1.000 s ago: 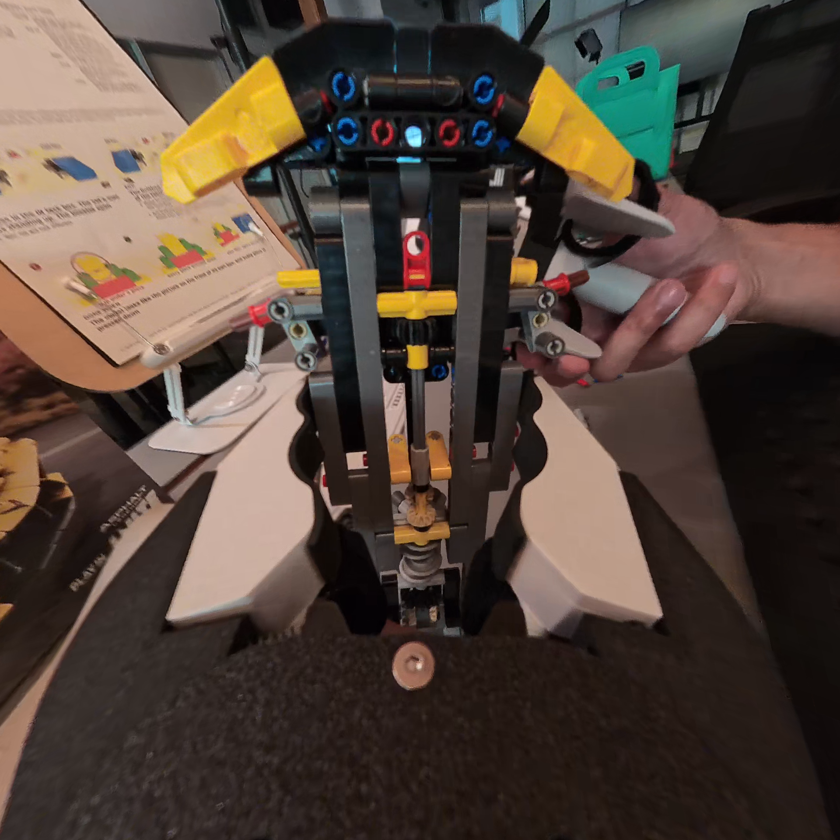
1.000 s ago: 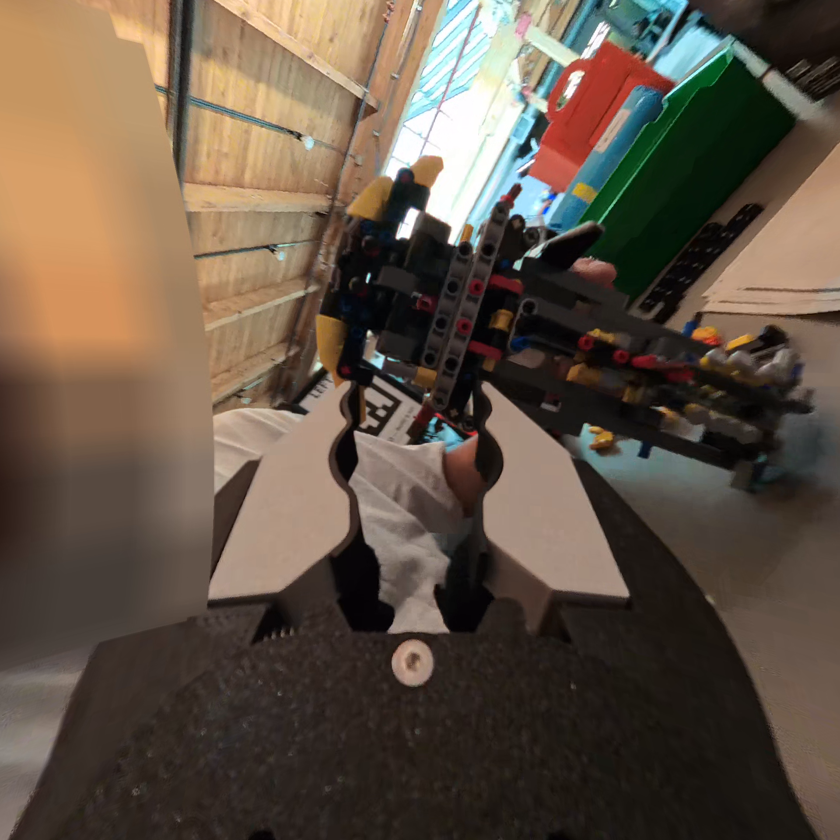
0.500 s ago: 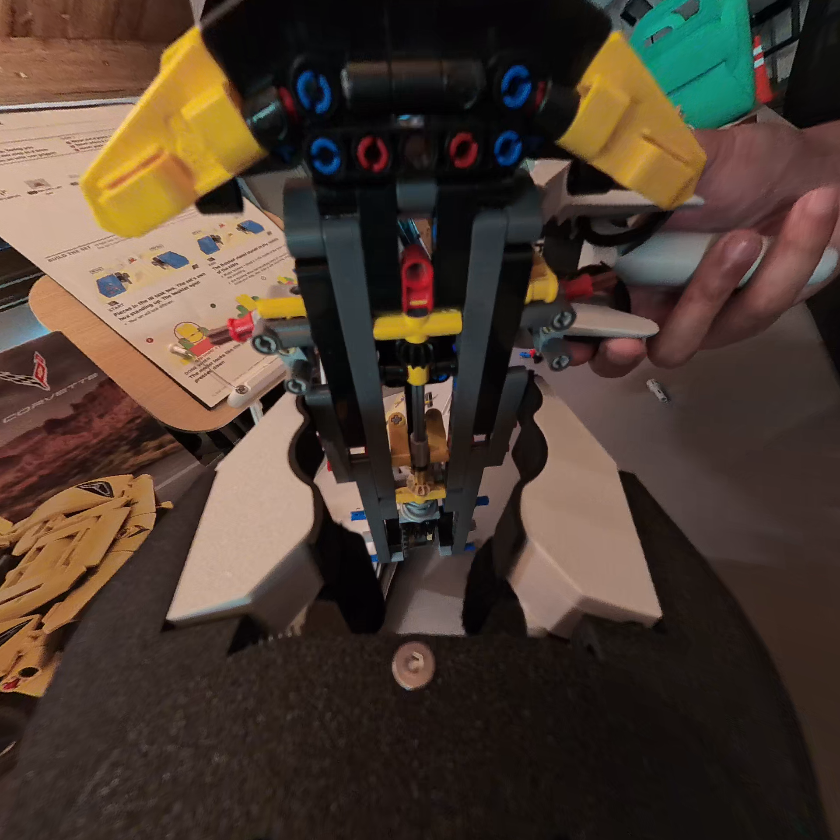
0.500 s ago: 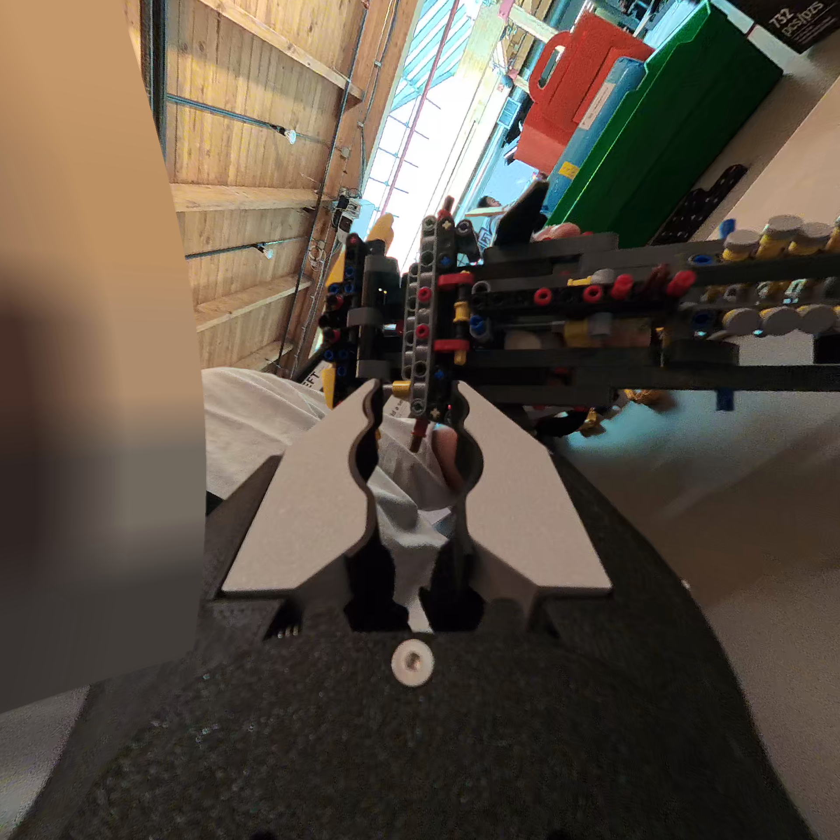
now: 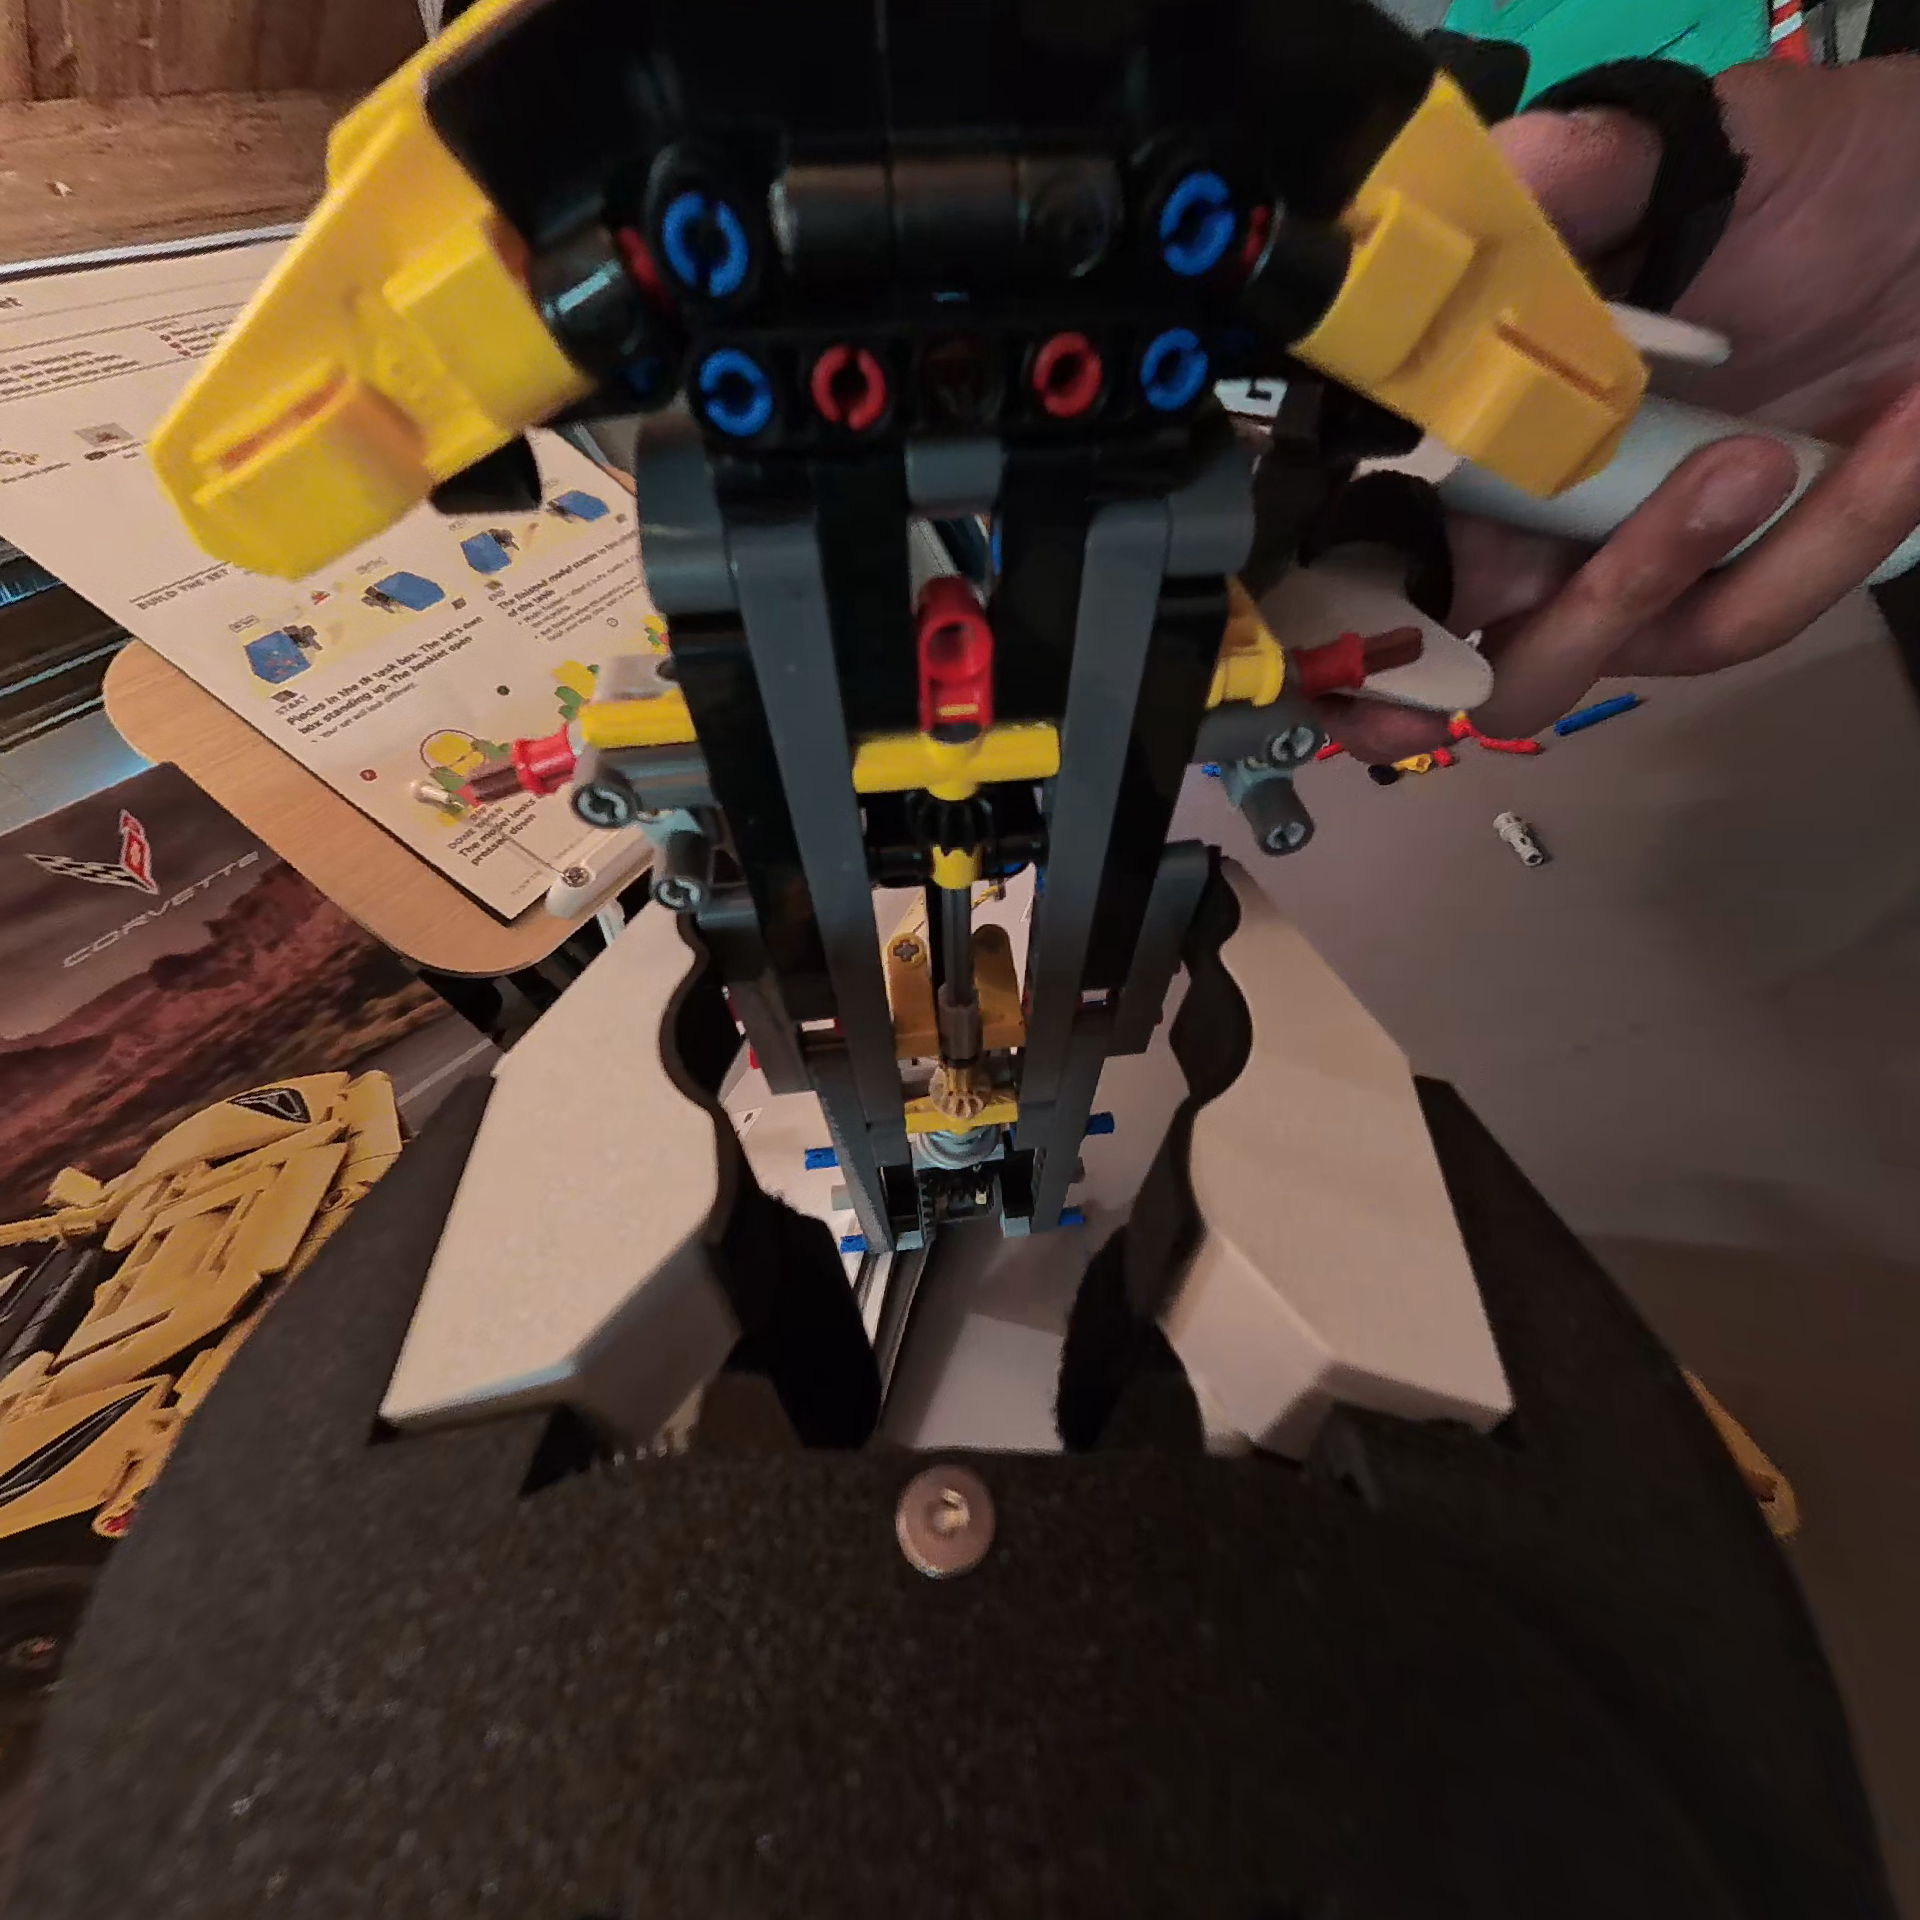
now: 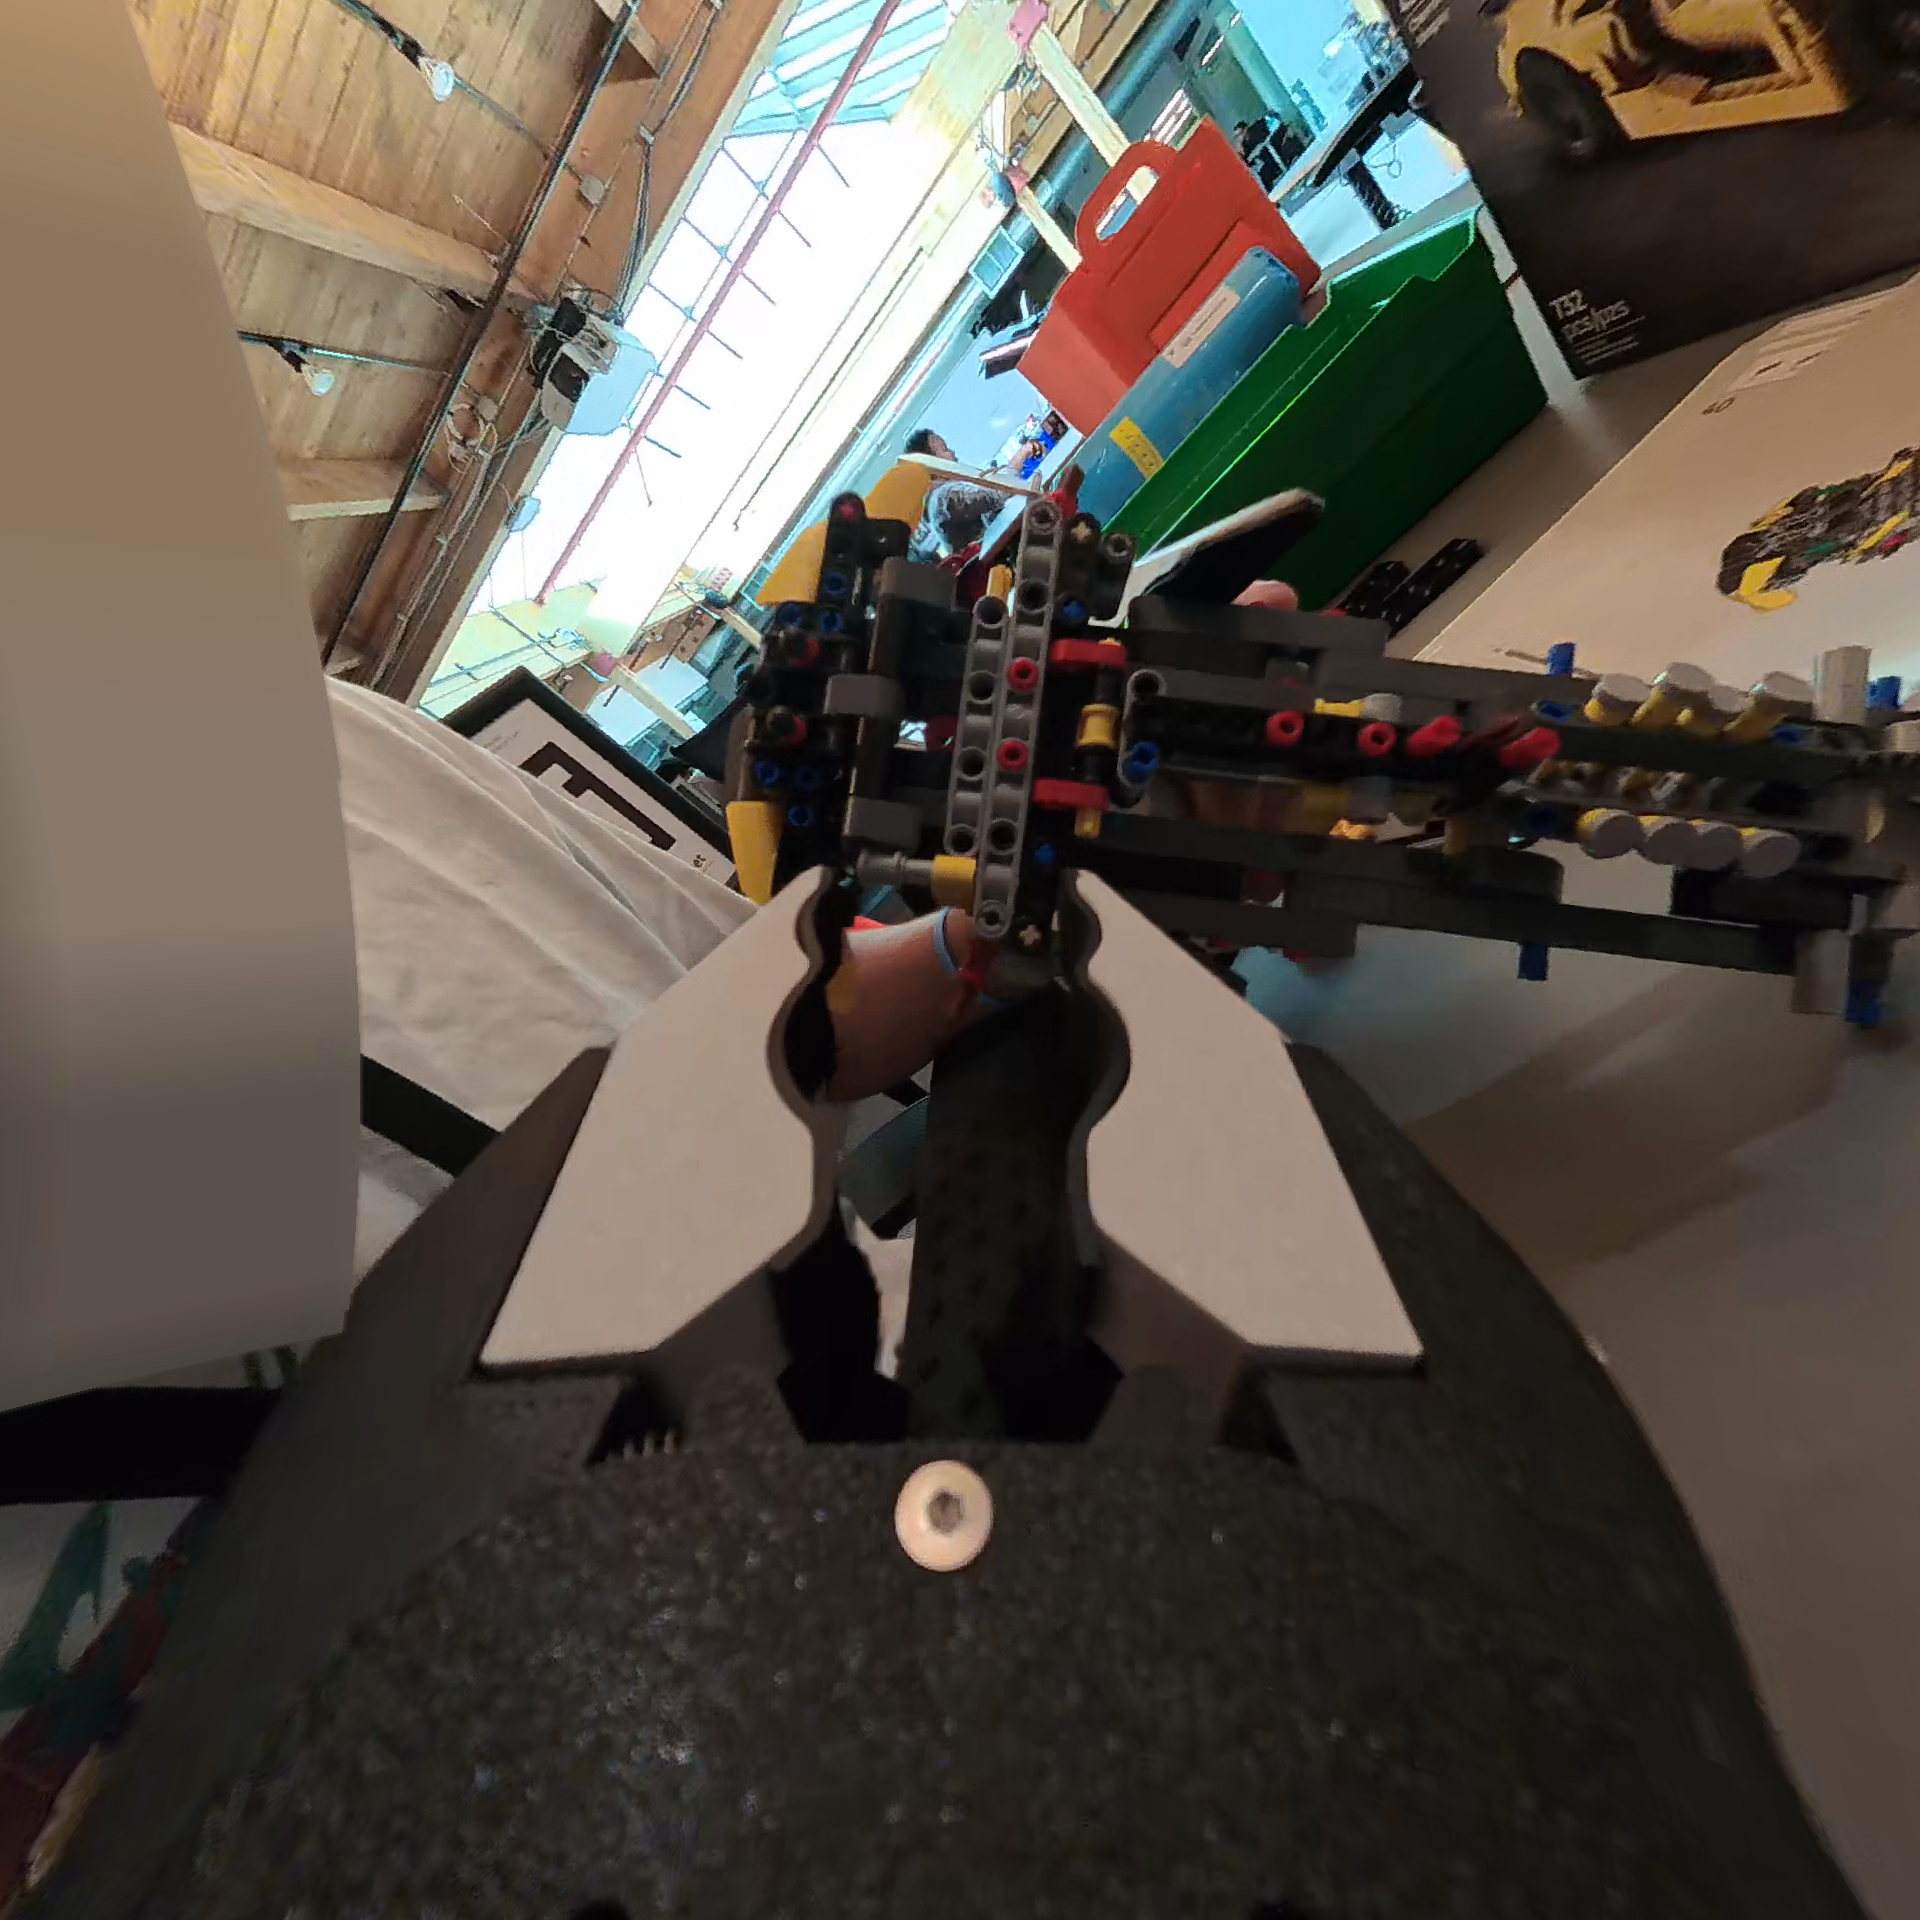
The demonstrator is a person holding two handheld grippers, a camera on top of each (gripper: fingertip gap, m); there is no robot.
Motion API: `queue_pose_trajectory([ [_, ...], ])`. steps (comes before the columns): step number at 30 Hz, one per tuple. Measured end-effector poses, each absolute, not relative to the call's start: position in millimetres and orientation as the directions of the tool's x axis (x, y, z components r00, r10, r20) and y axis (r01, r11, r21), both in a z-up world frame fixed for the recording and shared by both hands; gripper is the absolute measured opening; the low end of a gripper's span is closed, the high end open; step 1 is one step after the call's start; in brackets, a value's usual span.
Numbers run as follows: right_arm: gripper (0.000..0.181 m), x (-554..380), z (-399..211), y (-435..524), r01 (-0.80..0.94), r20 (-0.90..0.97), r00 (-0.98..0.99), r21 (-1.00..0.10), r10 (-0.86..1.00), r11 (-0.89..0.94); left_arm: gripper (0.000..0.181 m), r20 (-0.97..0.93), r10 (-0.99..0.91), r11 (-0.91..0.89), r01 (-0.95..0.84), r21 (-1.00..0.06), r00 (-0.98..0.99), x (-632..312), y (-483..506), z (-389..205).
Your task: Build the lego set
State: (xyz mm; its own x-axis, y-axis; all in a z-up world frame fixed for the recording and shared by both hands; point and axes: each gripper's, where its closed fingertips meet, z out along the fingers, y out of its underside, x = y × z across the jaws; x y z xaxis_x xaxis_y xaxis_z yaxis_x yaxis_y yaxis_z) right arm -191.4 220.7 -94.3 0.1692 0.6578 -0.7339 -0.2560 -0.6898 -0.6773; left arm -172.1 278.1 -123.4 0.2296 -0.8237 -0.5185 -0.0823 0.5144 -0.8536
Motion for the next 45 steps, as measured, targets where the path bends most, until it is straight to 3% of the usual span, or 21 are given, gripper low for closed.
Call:
queue_pose_trajectory([
  [14,0.041,-195.2,-104.9,213.1,-0.211,-0.768,0.170,-0.640,0.617,-0.739,0.084,-0.588,-0.778,0.574,-0.129,-0.808,0.221,-167.5,271.3,-126.2],
  [45,0.031,-196.8,-121.1,198.1,-0.063,-0.674,0.267,-0.726,0.689,-0.685,0.084,-0.677,-0.709,0.654,-0.174,-0.736,0.197,-161.0,258.5,-131.5],
])
